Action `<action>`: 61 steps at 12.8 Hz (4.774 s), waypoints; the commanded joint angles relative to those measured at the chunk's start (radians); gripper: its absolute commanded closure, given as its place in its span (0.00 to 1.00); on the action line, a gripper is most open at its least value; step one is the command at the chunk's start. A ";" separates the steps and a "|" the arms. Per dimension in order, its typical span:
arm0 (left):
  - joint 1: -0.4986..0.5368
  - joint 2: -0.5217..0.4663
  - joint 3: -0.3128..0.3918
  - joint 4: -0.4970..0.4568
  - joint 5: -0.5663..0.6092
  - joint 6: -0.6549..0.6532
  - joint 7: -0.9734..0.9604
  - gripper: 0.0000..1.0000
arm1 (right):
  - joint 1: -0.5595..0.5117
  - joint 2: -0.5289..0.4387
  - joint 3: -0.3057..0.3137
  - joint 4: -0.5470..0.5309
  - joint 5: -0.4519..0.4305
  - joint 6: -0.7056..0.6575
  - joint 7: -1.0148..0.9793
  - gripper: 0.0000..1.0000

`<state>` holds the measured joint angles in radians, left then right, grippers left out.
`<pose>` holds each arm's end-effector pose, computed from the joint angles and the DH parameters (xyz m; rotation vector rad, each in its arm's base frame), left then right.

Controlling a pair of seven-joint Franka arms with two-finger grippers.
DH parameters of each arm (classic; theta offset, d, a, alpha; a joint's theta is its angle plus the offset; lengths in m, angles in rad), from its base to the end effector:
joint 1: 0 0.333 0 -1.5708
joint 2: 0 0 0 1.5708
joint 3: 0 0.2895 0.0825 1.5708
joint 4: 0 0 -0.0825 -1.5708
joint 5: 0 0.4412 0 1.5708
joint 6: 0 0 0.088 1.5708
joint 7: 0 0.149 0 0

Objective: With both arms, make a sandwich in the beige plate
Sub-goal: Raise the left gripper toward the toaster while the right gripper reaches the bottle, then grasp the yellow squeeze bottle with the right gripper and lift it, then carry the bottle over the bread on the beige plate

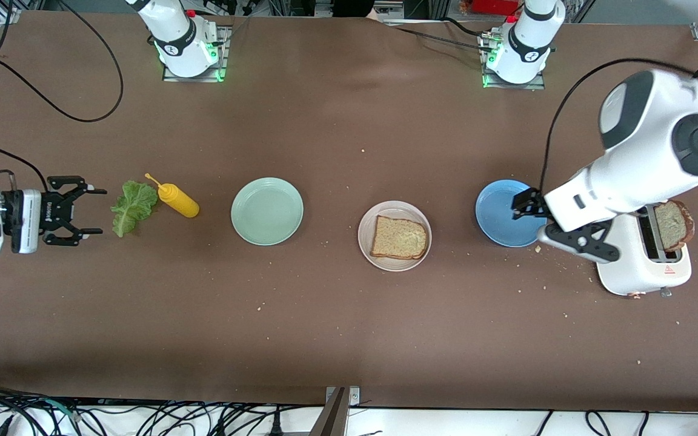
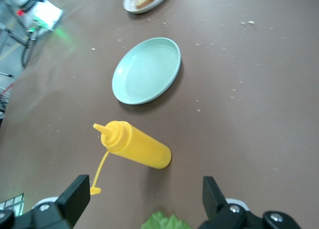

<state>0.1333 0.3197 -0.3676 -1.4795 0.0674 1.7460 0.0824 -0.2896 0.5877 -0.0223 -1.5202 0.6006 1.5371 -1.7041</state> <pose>0.6838 -0.1315 0.4216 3.0582 -0.4846 -0.0549 0.6523 -0.1190 0.2223 -1.9230 -1.3617 -0.2393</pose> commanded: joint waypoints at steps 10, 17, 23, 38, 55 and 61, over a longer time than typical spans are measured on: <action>0.022 -0.002 -0.004 0.217 0.071 -0.278 -0.046 0.00 | -0.068 0.251 0.010 0.011 0.171 -0.120 -0.459 0.00; -0.078 -0.085 0.156 0.144 0.025 -0.269 -0.107 0.00 | -0.075 0.299 0.012 -0.090 0.229 -0.172 -0.612 0.00; -0.092 -0.238 0.157 -0.007 0.020 -0.266 -0.159 0.00 | -0.056 0.301 0.042 -0.092 0.281 -0.158 -0.615 0.01; -0.066 -0.231 0.154 0.007 -0.024 -0.273 -0.141 0.00 | 0.018 0.255 0.044 -0.149 0.352 -0.052 -0.631 1.00; -0.041 -0.228 0.156 0.015 -0.028 -0.275 -0.141 0.00 | 0.688 -0.088 0.042 0.126 -0.273 0.372 0.633 1.00; -0.043 -0.228 0.156 0.016 -0.028 -0.279 -0.141 0.00 | 0.923 -0.003 0.041 0.132 -0.715 0.561 1.191 1.00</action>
<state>0.0832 0.1062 -0.2105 -1.4595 0.0626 1.4733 -0.0677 0.5805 0.5426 0.0332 -1.4122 -0.0140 2.0625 -0.6372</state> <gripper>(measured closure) 0.000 0.965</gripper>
